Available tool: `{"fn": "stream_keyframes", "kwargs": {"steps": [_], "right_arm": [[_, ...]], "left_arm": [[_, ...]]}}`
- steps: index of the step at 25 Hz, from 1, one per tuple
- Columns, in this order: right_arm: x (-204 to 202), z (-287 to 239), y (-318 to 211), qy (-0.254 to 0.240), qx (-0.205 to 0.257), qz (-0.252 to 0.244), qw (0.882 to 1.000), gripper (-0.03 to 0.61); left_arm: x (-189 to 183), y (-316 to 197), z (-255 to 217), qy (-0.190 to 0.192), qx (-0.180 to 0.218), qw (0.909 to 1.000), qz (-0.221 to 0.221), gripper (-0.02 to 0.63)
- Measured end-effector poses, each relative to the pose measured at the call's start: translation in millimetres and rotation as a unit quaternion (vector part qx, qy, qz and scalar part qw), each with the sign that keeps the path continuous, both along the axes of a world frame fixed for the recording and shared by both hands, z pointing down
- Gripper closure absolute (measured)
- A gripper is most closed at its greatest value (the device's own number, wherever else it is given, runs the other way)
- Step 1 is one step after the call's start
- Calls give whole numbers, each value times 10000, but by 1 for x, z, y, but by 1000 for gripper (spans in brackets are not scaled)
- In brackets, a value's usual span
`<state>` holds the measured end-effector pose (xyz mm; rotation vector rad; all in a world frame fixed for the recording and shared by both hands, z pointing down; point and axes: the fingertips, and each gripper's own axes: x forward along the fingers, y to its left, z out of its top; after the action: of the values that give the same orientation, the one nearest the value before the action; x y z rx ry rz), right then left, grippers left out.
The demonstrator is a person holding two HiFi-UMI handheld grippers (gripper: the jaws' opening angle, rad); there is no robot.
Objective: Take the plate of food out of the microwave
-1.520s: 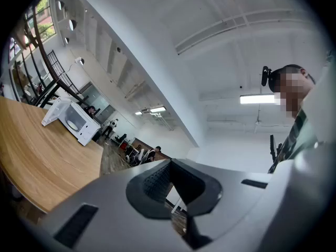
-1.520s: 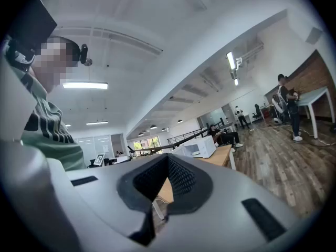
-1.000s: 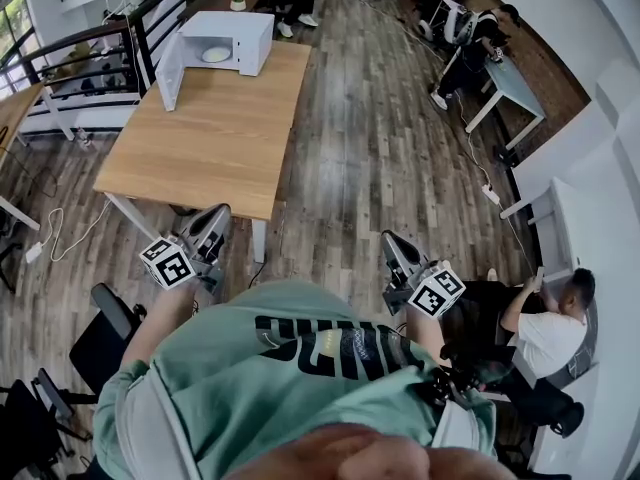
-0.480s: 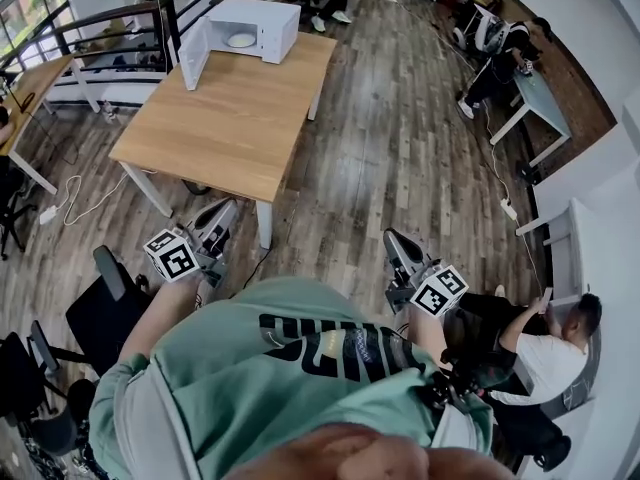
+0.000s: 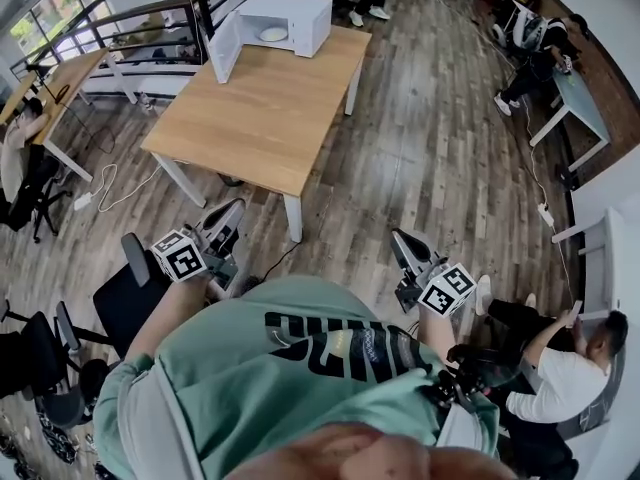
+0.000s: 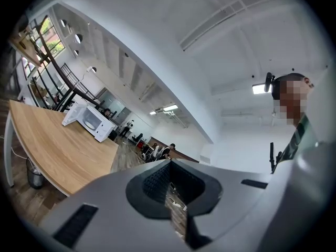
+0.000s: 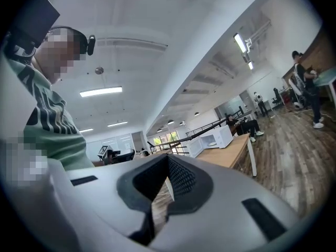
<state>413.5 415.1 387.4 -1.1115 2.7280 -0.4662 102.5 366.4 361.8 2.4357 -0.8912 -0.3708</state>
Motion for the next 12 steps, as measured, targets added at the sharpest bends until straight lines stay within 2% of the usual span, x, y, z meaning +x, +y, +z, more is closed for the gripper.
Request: {"fn": "stream_keyframes", "kwargs": {"steps": [5, 9, 12], "right_arm": [[-39, 2, -24, 144, 12, 55, 9999, 583], [-87, -6, -64, 299, 34, 383, 9988, 582], [-114, -12, -79, 229, 64, 647, 9976, 582]], "left_arm": [[-35, -35, 7, 171, 20, 9997, 177, 619], [-78, -90, 17, 359, 15, 9981, 510, 619], [-104, -117, 21, 382, 98, 9967, 716, 620]]}}
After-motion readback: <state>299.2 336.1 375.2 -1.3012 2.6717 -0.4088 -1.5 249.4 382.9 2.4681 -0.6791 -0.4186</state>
